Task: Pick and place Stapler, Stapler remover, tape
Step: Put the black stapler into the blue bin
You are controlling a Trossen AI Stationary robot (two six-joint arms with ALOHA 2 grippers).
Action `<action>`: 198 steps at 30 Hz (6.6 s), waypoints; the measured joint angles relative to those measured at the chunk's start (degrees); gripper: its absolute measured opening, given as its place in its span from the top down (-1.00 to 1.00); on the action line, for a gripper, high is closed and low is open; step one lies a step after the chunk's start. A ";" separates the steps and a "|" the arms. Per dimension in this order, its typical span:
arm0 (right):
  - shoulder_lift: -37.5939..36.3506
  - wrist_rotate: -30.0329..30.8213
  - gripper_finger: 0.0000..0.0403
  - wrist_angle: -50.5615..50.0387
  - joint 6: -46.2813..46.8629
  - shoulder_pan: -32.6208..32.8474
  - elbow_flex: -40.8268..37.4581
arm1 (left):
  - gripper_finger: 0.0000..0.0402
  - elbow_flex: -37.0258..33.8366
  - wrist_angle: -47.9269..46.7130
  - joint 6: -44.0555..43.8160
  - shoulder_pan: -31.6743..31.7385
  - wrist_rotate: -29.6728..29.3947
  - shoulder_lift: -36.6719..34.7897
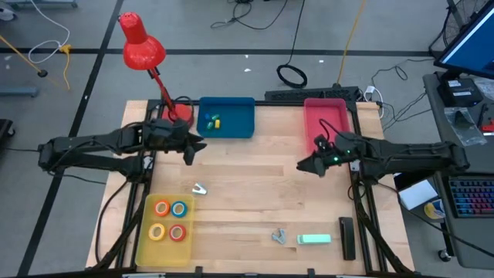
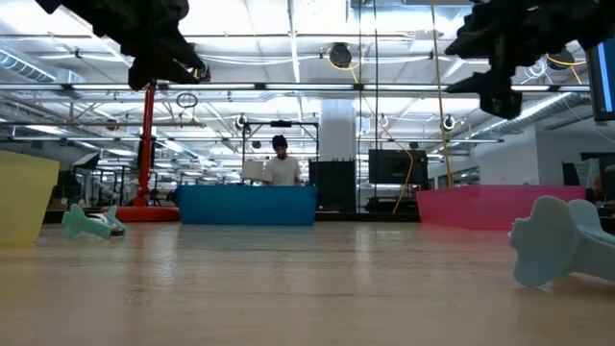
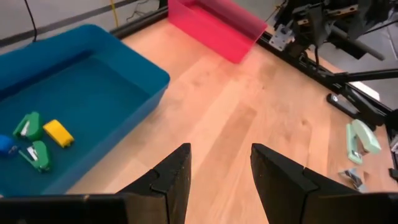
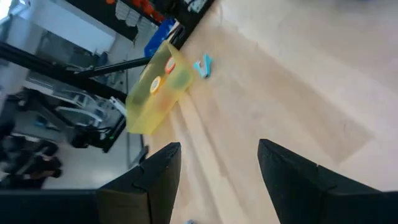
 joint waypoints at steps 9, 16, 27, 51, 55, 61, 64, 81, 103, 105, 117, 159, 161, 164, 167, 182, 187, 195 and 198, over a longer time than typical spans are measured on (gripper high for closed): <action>-2.03 -3.19 -0.03 -1.33 14.09 6.03 -0.56 | 0.16 -2.61 1.32 -2.01 -0.20 -1.46 0.52; -1.23 -4.58 -0.03 -1.91 25.24 11.98 -0.38 | 0.16 -5.50 6.90 -2.89 -0.20 -1.46 0.51; 1.09 3.19 -0.03 -22.18 27.26 17.04 10.39 | 0.16 -7.05 9.05 -3.10 -0.20 -1.42 0.50; 21.99 8.71 -0.03 -51.13 61.39 32.90 30.46 | 0.16 -7.21 9.76 0.68 -0.20 -1.95 0.50; 23.10 9.02 -0.03 -51.46 72.41 38.41 30.58 | 0.16 -7.21 9.76 1.85 -0.20 -1.99 0.50; 25.52 7.63 -0.02 -51.07 85.99 45.73 30.58 | 0.16 -7.21 9.76 2.90 -0.20 -2.57 0.50; 27.12 2.69 -0.03 -51.28 88.21 46.83 30.58 | 0.16 -7.21 9.76 3.12 -0.20 -3.45 0.50; 31.56 -7.75 -0.03 -54.71 93.60 51.37 30.52 | 0.16 -7.21 9.61 4.67 -0.20 -4.54 0.50; 32.33 -15.16 -0.02 -37.21 92.72 51.23 13.80 | 0.16 -7.21 9.53 4.46 -0.18 -4.55 0.52; 32.33 -15.18 -0.02 -34.19 92.72 51.23 12.18 | 0.16 -7.21 9.52 4.46 -0.20 -4.55 0.52; 32.31 -15.43 -0.03 -25.28 92.81 51.23 5.04 | 0.16 -7.21 9.35 4.49 -0.20 -4.55 0.52; 32.31 -14.51 -0.02 -8.37 83.46 51.20 -1.39 | 0.16 -7.21 9.30 4.49 -0.17 -5.03 0.52; 32.31 -14.51 -0.03 -8.37 83.46 51.20 -1.39 | 0.16 -7.21 9.30 4.49 -0.19 -5.03 0.52; 32.31 -14.51 -0.03 -8.48 83.46 51.20 -1.39 | 0.16 -7.21 9.30 4.49 -0.18 -5.03 0.52; 32.33 -14.69 0.00 -8.66 83.46 51.20 -1.42 | 0.16 -7.21 9.30 4.51 -0.17 -5.03 0.52; 32.35 -16.98 0.02 -4.80 81.59 51.36 -1.44 | 0.16 -7.21 9.32 4.95 -0.17 -5.03 0.52; 32.35 -17.15 0.01 -4.74 82.12 51.35 -1.43 | 0.16 -7.21 9.30 5.09 -0.17 -5.52 0.52; 32.35 -24.21 0.07 -4.61 82.34 51.38 -1.42 | 0.16 -7.21 9.31 5.58 -0.17 -6.02 0.52; 32.35 -24.13 0.15 -4.48 82.32 51.38 -1.42 | 0.16 -7.21 9.30 5.58 -0.17 -6.03 0.52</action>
